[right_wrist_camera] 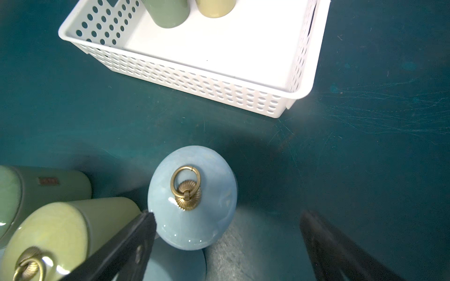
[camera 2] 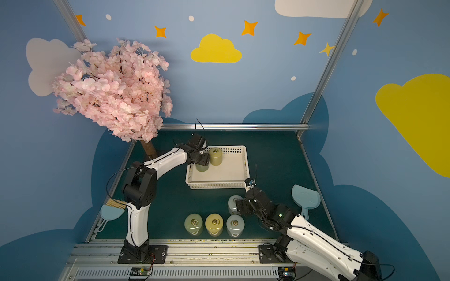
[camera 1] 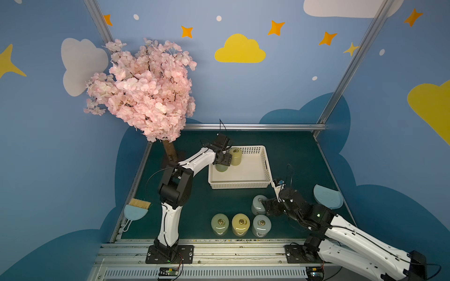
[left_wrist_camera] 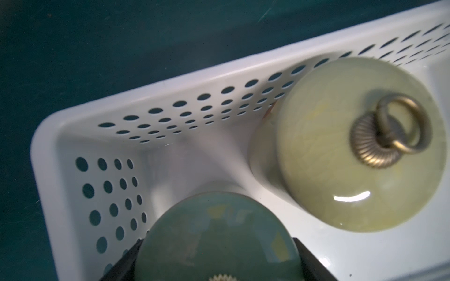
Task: Take the tea canister out of the basket
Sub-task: Pick up the tea canister from the basket.
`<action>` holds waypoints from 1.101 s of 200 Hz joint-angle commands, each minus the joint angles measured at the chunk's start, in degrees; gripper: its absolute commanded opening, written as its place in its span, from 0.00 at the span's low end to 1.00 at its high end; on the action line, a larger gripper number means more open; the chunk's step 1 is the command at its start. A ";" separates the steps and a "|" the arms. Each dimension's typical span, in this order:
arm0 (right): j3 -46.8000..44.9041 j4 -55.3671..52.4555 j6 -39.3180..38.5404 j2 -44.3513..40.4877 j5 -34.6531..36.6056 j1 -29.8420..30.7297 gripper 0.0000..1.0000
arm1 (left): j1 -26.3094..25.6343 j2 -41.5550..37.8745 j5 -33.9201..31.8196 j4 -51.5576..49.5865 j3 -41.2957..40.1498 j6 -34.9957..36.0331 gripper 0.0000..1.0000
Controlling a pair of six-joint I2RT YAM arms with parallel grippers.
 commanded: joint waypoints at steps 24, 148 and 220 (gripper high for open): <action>-0.33 0.99 0.20 -0.14 -0.42 -0.20 0.98 | 0.23 -1.95 1.06 -1.58 1.32 0.04 0.60; 0.72 0.46 0.37 -0.44 -0.17 -0.18 0.98 | -2.07 -12.36 2.03 -4.55 -0.27 1.01 0.56; 0.29 -1.68 1.13 -3.61 0.60 -0.20 0.98 | -5.43 -22.43 1.30 -4.94 -6.35 0.34 0.55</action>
